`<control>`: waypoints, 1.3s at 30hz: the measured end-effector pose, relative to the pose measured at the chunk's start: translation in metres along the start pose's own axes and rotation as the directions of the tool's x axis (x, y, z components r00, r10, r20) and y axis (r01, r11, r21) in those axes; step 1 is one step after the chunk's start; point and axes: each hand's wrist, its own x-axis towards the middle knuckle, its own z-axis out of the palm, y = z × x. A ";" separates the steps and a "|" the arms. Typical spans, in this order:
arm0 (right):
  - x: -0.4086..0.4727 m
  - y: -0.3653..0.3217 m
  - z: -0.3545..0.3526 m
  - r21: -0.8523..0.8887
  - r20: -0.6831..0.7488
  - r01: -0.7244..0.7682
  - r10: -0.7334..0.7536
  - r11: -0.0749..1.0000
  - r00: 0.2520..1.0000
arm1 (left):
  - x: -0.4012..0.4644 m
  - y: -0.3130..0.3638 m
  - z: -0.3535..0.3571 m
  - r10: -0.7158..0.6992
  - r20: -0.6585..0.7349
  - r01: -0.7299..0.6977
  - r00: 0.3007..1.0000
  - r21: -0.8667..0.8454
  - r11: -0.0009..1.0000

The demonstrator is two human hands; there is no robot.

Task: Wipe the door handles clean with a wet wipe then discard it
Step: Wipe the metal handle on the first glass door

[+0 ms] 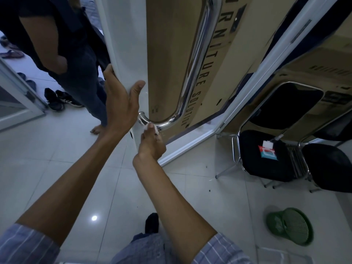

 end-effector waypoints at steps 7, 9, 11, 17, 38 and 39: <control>0.013 -0.009 -0.016 -0.050 -0.001 0.151 -0.152 0.987 0.988 | -0.001 0.003 0.002 -0.019 -0.001 0.019 1.000 -0.007 1.000; 0.014 -0.008 -0.016 -0.091 -0.002 0.182 -0.183 0.979 0.983 | -0.002 0.004 0.002 -0.015 0.002 0.015 1.000 -0.008 1.000; 0.016 -0.010 -0.017 -0.116 -0.022 0.196 -0.200 0.974 0.980 | -0.003 0.005 0.001 -0.013 0.002 0.013 1.000 -0.009 1.000; 0.028 -0.036 -0.025 -0.176 -0.029 0.288 -0.298 0.941 0.954 | -0.004 0.006 0.002 -0.006 -0.003 0.006 1.000 -0.008 1.000; 0.026 -0.088 -0.037 -0.274 0.240 0.429 -0.371 0.861 0.897 | -0.003 0.004 0.006 -0.017 -0.032 0.016 0.999 -0.029 0.999; 0.027 -0.088 -0.039 -0.279 0.242 0.398 -0.337 0.874 0.910 | -0.003 0.005 0.006 -0.017 -0.032 0.016 0.999 -0.030 0.999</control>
